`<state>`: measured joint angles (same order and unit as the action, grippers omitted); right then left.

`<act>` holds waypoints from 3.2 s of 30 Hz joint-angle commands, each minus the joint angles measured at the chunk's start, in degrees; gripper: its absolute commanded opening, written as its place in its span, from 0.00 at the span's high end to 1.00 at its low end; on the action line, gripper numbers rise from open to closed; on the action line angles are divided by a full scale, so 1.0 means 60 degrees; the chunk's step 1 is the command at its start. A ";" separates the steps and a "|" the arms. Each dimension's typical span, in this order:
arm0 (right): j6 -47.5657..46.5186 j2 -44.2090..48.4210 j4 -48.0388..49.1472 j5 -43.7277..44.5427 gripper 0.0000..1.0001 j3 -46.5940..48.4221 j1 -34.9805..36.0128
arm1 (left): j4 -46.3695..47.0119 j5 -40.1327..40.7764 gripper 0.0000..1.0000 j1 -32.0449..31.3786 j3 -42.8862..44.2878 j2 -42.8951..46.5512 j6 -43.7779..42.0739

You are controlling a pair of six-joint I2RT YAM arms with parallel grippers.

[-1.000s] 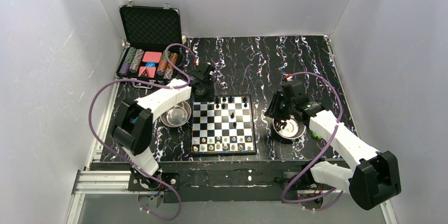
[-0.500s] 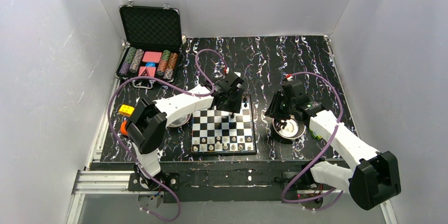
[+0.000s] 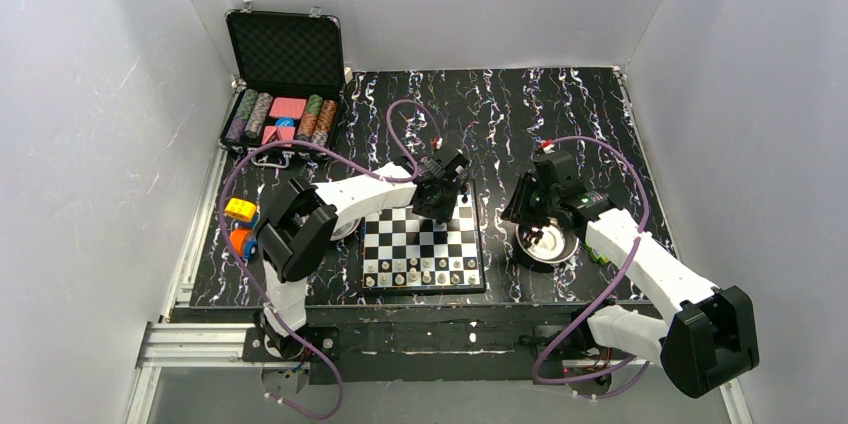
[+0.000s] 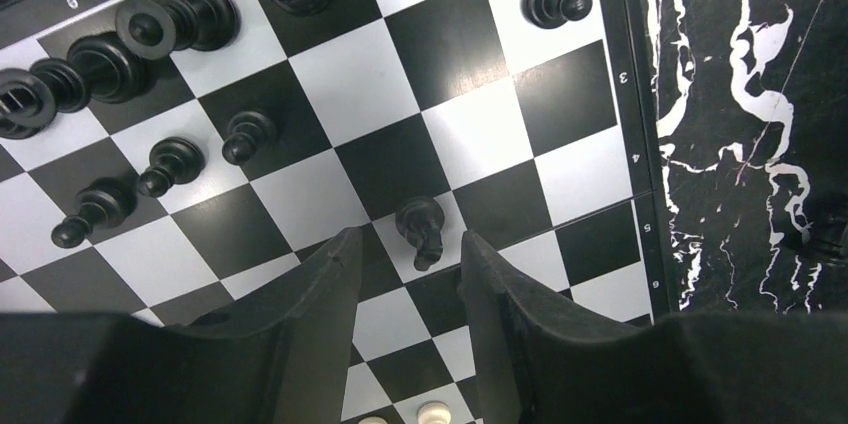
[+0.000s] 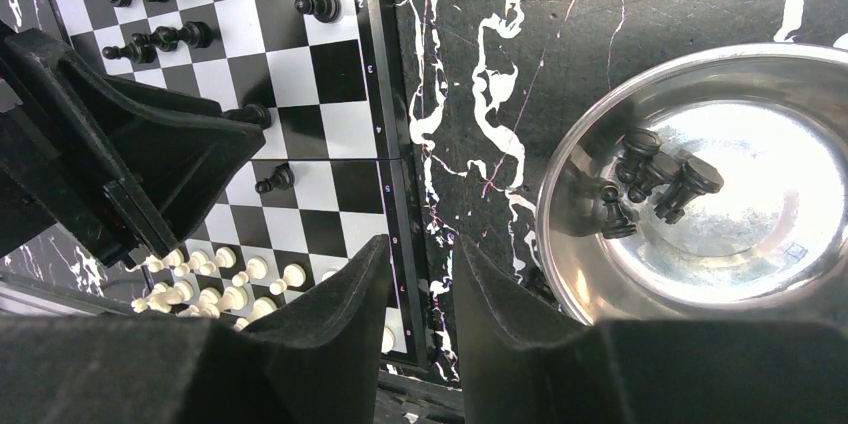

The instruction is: Set up the chess pieces on the board

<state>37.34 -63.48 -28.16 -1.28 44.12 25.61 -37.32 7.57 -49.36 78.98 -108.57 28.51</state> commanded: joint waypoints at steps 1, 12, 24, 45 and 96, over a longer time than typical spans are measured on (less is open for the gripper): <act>-0.0011 0.0206 0.0055 0.0030 0.63 0.0007 -0.0034 | 0.0021 0.0364 0.61 -0.0034 0.0585 0.0013 -0.0359; 0.0002 0.0246 0.0065 0.0050 0.63 -0.0028 -0.0034 | -0.0048 0.0513 0.67 -0.0035 0.0870 -0.0261 -0.0650; 0.0008 0.0253 0.0060 0.0034 0.63 -0.0034 -0.0034 | -0.0083 0.0437 0.74 -0.0034 0.0757 -0.0291 -0.0680; 0.0012 0.0092 0.0165 -0.0108 0.63 0.0030 -0.0033 | -0.1009 0.0356 1.00 0.1702 0.0436 0.2608 -0.0551; 0.0013 0.0165 0.0035 -0.0124 0.63 -0.0022 -0.0034 | 0.0767 -0.0473 0.94 0.3930 -0.0578 0.0416 -0.0488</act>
<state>37.34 -63.31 -28.34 -1.74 44.10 25.61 -34.15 5.26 -25.96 75.66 -106.15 25.74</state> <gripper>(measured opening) 0.372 0.077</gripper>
